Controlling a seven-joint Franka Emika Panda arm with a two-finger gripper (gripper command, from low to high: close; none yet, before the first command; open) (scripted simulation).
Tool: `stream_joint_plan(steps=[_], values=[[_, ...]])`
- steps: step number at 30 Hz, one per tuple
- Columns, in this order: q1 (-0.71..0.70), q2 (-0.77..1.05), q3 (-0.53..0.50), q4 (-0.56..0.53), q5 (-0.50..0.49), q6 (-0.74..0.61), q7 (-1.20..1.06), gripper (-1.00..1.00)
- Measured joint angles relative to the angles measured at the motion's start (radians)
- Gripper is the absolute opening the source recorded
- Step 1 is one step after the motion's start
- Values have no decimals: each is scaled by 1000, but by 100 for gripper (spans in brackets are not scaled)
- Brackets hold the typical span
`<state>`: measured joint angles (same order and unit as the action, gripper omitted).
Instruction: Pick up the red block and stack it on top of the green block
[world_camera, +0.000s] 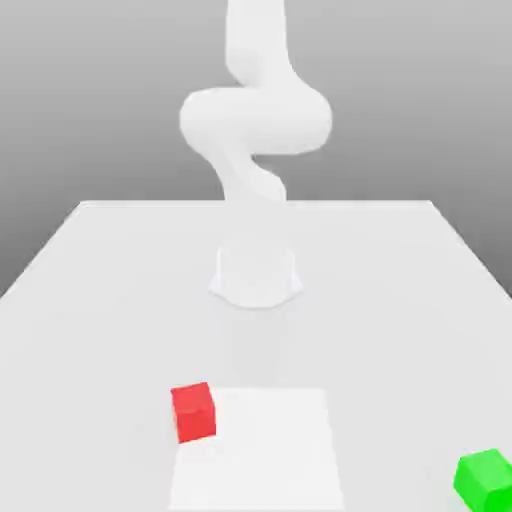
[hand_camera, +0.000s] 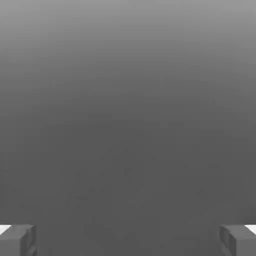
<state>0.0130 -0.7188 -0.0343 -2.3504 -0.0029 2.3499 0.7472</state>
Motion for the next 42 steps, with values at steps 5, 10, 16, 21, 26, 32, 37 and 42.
stream_joint_plan(steps=[5,10,16,21,26,32,37,42], values=[[24,192,-76,-113,1,116,-130,0],[39,379,-141,-223,8,227,-260,0],[36,597,-195,-352,17,359,-412,0],[10,777,-195,-416,50,481,-519,0],[-70,954,-87,-394,170,626,-612,-100],[-81,970,-75,-391,178,638,-617,-100],[-50,839,-130,-412,74,531,-542,-100],[19,765,-97,-358,-8,405,-482,-100]])
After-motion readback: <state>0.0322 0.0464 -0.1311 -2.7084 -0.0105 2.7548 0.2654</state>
